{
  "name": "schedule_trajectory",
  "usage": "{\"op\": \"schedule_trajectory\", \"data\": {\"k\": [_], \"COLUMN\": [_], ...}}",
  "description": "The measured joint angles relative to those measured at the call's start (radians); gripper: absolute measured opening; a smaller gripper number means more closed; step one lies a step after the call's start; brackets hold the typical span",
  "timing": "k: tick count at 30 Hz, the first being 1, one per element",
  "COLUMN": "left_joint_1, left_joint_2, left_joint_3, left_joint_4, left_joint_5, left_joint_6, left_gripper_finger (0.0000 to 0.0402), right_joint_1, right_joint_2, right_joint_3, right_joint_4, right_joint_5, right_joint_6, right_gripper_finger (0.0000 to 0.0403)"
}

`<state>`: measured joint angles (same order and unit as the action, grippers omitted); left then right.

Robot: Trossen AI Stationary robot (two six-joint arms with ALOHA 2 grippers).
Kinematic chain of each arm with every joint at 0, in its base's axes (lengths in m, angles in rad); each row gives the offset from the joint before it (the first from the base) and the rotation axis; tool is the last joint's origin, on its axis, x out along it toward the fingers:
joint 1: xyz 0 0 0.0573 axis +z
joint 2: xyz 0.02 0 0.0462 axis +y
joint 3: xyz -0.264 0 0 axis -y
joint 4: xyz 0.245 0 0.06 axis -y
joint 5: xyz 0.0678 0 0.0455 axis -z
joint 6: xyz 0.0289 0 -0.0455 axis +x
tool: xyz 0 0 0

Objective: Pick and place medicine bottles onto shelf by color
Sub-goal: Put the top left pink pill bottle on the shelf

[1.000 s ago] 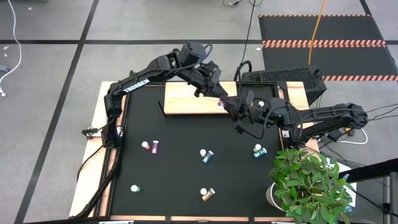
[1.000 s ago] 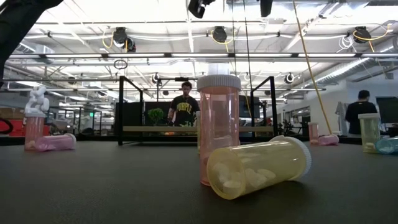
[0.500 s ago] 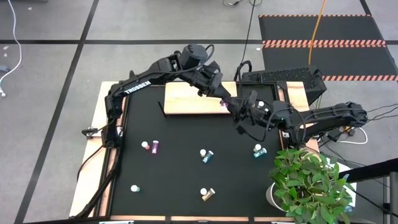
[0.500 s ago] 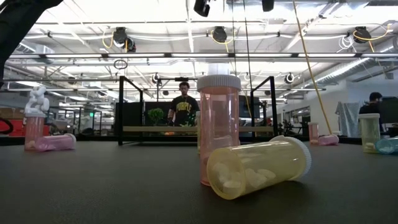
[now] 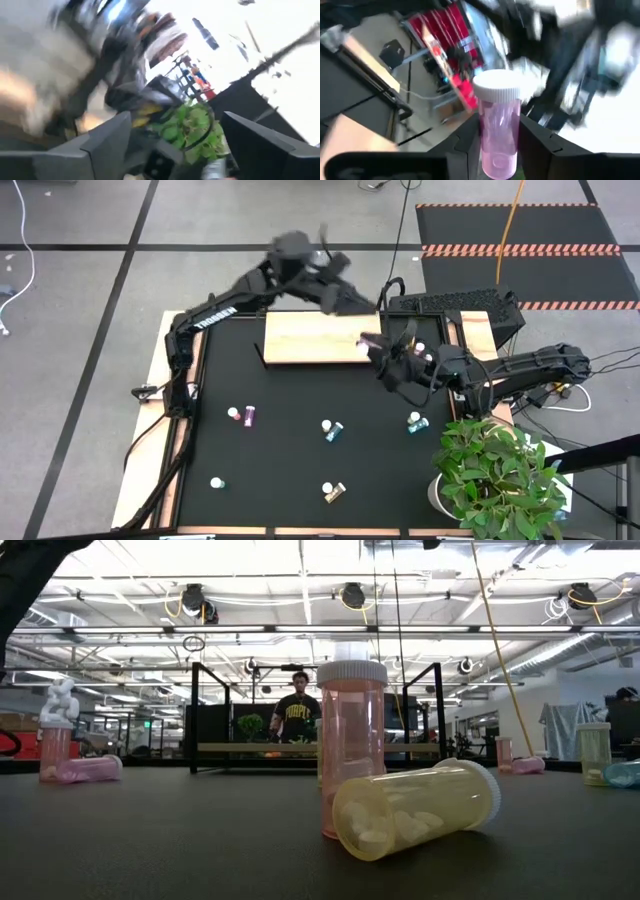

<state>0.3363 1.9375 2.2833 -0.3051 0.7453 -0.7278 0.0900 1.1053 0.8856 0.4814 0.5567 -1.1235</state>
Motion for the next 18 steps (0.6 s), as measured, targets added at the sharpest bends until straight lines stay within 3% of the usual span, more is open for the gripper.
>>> {"op": "schedule_trajectory", "data": {"k": [3,6,8,12,18], "left_joint_1": [-0.018,-0.057,-0.080,-0.109,-0.116], "left_joint_2": [-0.067,-0.109,-0.112,-0.089,-0.016], "left_joint_3": [0.002,0.004,0.002,0.001,0.000], "left_joint_4": [-0.090,-0.269,-0.358,-0.395,-0.405], "left_joint_5": [-0.023,-0.205,-0.334,-0.410,-0.417], "left_joint_6": [0.385,0.781,0.934,1.021,1.034], "left_gripper_finger": [0.0316,0.0304,0.0296,0.0284,0.0278], "right_joint_1": [-0.021,-0.044,-0.067,-0.134,-0.244], "right_joint_2": [-0.014,-0.040,-0.064,-0.086,-0.069], "right_joint_3": [0.000,0.000,0.000,0.000,0.000], "right_joint_4": [-0.055,-0.107,-0.157,-0.230,-0.315], "right_joint_5": [0.016,0.010,-0.032,-0.201,-0.416], "right_joint_6": [0.215,0.422,0.578,0.872,1.105], "right_gripper_finger": [0.0100,0.0100,0.0100,0.0100,0.0106]}}
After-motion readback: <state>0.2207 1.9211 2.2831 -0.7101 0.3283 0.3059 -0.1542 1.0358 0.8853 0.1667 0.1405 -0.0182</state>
